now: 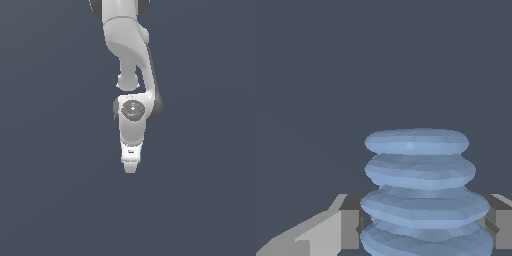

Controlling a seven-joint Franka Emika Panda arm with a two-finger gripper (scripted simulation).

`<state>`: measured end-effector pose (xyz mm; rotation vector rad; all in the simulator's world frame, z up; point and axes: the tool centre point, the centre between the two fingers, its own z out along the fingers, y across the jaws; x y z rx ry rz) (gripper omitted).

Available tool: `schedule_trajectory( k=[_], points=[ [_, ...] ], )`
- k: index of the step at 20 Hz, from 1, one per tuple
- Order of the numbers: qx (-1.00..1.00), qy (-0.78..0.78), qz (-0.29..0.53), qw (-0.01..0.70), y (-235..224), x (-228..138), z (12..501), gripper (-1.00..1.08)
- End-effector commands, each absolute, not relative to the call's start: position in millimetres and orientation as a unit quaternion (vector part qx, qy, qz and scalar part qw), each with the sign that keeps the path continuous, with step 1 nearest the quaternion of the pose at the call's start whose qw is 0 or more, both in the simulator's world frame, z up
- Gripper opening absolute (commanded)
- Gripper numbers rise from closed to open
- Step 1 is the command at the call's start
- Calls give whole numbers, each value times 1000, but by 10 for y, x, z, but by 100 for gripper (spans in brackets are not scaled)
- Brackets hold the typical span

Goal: Pick up the object and move it to a goal position.

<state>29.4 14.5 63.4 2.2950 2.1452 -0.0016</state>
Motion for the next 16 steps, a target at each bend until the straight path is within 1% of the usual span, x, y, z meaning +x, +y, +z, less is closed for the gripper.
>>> schedule_trajectory(
  k=[1, 10, 16],
  points=[
    [730, 683, 0, 0, 354, 205, 680, -100],
    [730, 683, 0, 0, 1250, -180, 872, -100],
    [730, 683, 0, 0, 1649, -333, 957, -100]
  ],
)
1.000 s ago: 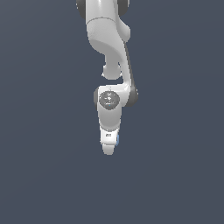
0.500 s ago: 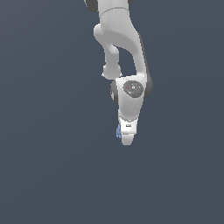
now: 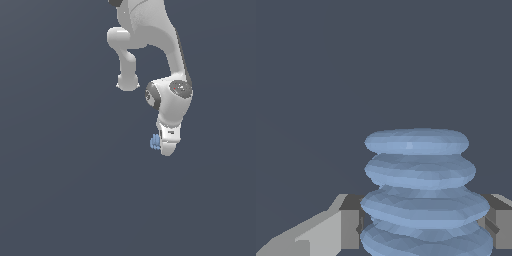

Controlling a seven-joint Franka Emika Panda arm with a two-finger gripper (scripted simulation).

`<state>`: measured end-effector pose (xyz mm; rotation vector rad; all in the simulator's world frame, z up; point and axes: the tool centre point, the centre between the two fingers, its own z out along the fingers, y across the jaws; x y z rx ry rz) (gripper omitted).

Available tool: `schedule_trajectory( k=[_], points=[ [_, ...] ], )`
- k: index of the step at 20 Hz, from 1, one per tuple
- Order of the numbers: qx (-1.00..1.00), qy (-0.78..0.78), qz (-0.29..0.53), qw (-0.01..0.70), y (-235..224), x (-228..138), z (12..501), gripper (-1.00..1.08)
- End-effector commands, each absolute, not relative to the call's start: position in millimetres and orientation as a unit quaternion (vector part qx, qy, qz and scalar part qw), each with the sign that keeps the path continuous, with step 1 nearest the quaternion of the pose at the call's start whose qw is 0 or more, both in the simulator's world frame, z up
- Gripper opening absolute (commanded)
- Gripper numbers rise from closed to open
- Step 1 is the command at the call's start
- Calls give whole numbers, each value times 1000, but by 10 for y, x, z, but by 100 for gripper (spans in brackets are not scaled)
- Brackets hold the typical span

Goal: Pick up the object and move it to a goal position.

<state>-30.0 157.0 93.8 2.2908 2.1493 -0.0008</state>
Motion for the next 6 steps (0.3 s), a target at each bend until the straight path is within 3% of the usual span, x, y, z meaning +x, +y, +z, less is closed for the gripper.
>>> schedule_trajectory(
  k=[1, 6],
  points=[
    [730, 683, 0, 0, 1689, -346, 967, -100],
    [730, 683, 0, 0, 1783, -374, 987, -100]
  ],
)
